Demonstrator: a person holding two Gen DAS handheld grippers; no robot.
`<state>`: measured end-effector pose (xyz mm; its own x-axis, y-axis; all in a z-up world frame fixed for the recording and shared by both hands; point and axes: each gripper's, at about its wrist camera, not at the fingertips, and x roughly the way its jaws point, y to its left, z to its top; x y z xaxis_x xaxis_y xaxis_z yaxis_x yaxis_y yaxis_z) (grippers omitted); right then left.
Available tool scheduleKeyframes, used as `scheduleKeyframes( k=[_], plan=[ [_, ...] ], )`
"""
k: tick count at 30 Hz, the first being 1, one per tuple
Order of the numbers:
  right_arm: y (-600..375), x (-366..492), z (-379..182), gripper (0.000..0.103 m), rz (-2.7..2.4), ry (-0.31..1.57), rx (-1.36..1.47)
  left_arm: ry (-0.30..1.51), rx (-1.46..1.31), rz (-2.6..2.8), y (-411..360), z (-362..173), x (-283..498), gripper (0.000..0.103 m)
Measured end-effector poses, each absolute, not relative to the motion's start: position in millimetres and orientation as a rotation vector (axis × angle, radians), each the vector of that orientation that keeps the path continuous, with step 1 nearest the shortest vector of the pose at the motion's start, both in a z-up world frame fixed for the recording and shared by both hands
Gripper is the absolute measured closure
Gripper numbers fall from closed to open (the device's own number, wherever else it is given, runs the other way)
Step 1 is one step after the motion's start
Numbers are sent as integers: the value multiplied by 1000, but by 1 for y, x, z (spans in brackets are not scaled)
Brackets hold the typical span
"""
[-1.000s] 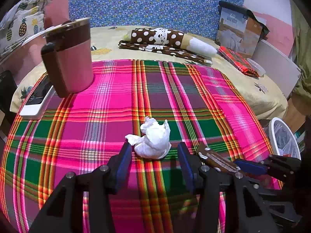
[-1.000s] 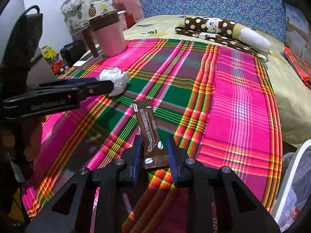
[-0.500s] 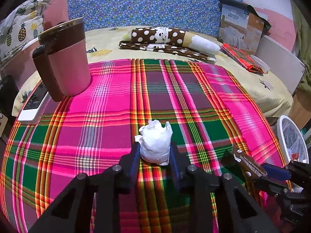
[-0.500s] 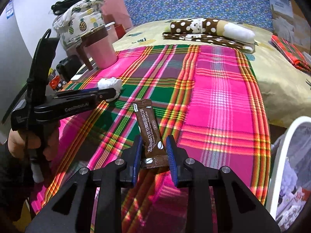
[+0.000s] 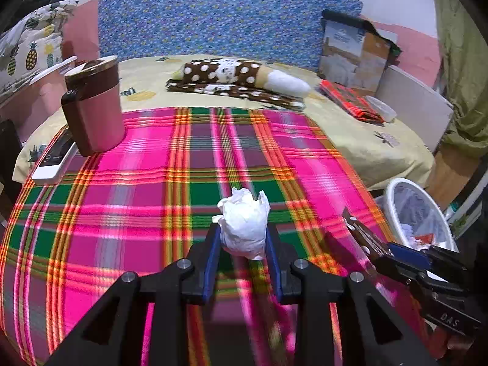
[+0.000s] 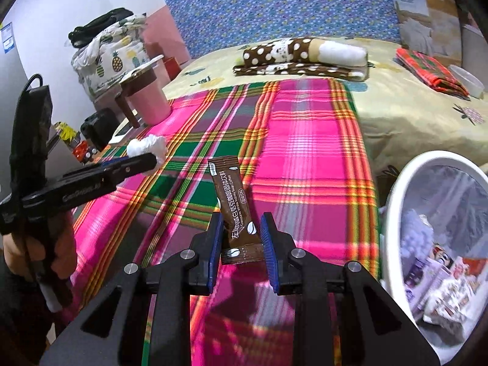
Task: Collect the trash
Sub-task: 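Carry the tissue and brown wrapper over the wastebasket and open both tools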
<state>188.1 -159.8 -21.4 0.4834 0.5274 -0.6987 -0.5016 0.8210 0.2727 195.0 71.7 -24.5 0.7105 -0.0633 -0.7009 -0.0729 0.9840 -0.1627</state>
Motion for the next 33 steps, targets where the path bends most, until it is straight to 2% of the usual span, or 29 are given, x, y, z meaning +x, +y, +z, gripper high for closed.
scheduleKeyframes(
  k=[16, 33],
  plan=[
    [-231, 160, -3, 75, 477, 797, 85, 761, -164, -171, -19, -7, 168, 73],
    [-298, 165, -8, 75, 290, 783, 132, 781, -81, -333, -109, -8, 195, 73]
  ],
)
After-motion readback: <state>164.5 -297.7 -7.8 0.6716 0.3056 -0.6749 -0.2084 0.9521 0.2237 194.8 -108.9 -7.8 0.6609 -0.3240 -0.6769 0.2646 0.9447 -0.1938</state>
